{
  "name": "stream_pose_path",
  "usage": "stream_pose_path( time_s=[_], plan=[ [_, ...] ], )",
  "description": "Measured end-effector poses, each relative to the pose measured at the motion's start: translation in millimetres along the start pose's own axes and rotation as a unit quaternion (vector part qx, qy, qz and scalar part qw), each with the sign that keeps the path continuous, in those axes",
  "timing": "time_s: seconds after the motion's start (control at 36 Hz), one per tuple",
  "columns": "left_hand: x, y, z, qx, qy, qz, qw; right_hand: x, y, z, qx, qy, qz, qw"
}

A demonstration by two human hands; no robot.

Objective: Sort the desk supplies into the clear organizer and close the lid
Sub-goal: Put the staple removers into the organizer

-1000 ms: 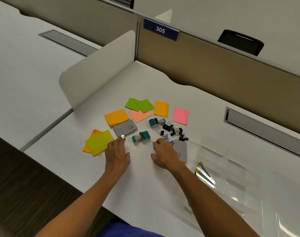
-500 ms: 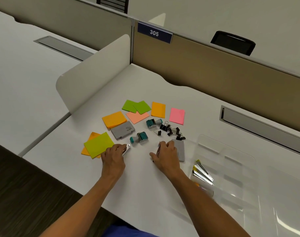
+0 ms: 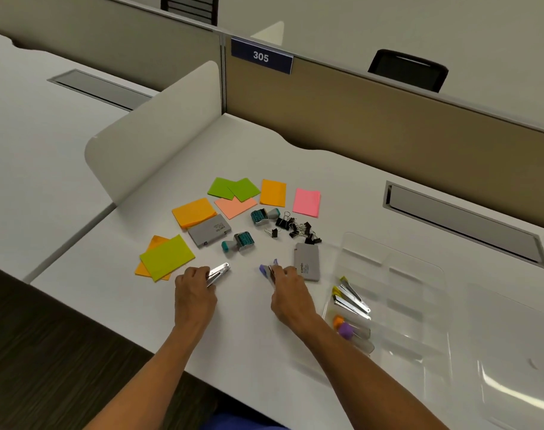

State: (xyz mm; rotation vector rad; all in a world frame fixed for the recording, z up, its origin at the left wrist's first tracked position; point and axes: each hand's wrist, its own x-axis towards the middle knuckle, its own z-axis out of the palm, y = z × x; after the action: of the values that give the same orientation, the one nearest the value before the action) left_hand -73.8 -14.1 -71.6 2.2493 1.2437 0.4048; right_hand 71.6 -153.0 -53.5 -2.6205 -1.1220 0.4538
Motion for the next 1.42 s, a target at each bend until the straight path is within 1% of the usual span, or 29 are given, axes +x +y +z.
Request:
stream_pose_path(
  time_s=[0.06,0.11,0.17,0.19,0.22,0.28,0.31,0.33,0.39,0.44,0.5,0.58,0.61,0.64,0.67,0.75,0.78,0.86,0.94,1.03,1.08,1.14,1.19,1.25,1.42],
  plan=[
    [-4,2,1,0.020,0.003,-0.007,1.000,-3,2,1,0.002,-0.010,-0.008,1.000],
    [-8,4,2,0.022,0.003,-0.024,0.999,-6,2,1,0.036,-0.028,0.006,0.999],
    [-13,8,5,-0.008,0.001,-0.045,0.999,-9,2,-1,0.129,-0.041,0.044,0.990],
    [-15,9,6,-0.028,-0.001,-0.054,0.998,-11,1,-5,0.191,-0.045,0.072,0.978],
    [-17,11,7,-0.047,-0.004,-0.061,0.997,-13,1,-8,0.258,-0.053,0.104,0.959],
    [-19,15,8,-0.081,-0.010,-0.072,0.994,-18,0,-15,0.393,-0.084,0.159,0.902],
    [-19,18,9,-0.095,-0.015,-0.074,0.993,-20,0,-17,0.445,-0.094,0.172,0.874],
    [-20,21,9,-0.108,-0.019,-0.075,0.991,-21,1,-20,0.482,-0.095,0.173,0.854],
    [-21,30,9,-0.130,-0.025,-0.076,0.988,-22,3,-24,0.530,-0.092,0.172,0.825],
    [-23,39,9,-0.152,-0.029,-0.074,0.985,-23,5,-31,0.580,-0.091,0.186,0.788],
    [-24,48,9,-0.172,-0.036,-0.066,0.982,-27,7,-40,0.636,-0.093,0.201,0.739],
    [-25,62,12,-0.208,-0.047,-0.056,0.975,-36,12,-56,0.726,-0.083,0.195,0.655],
    [-25,67,13,-0.221,-0.052,-0.057,0.972,-38,15,-60,0.740,-0.073,0.192,0.640],
    [-25,72,14,-0.232,-0.056,-0.058,0.969,-40,19,-63,0.743,-0.063,0.186,0.640],
    [-25,77,15,-0.241,-0.061,-0.058,0.967,-42,23,-66,0.733,-0.055,0.178,0.654],
    [-26,88,19,-0.255,-0.072,-0.044,0.963,-45,39,-74,0.654,-0.020,0.163,0.739],
    [-26,92,20,-0.257,-0.075,-0.039,0.963,-47,44,-76,0.628,-0.005,0.163,0.761],
    [-27,103,23,-0.261,-0.086,-0.025,0.961,-51,63,-87,0.571,0.029,0.174,0.801],
    [-28,112,25,-0.264,-0.095,-0.013,0.960,-56,83,-98,0.483,0.041,0.177,0.856],
    [-29,120,27,-0.265,-0.104,0.000,0.959,-61,102,-107,0.391,0.037,0.152,0.907],
    [-29,126,28,-0.268,-0.111,0.007,0.957,-61,116,-108,0.318,0.032,0.134,0.938],
    [-30,131,30,-0.268,-0.118,0.016,0.956,-57,126,-107,0.226,0.037,0.136,0.964],
    [-30,133,31,-0.267,-0.124,0.024,0.955,-54,134,-105,0.115,0.042,0.138,0.983],
    [-31,135,31,-0.265,-0.128,0.029,0.955,-51,137,-103,0.018,0.043,0.132,0.990],
    [-34,140,30,-0.262,-0.135,0.047,0.954,-43,139,-87,-0.136,0.036,0.097,0.985]
  ],
)
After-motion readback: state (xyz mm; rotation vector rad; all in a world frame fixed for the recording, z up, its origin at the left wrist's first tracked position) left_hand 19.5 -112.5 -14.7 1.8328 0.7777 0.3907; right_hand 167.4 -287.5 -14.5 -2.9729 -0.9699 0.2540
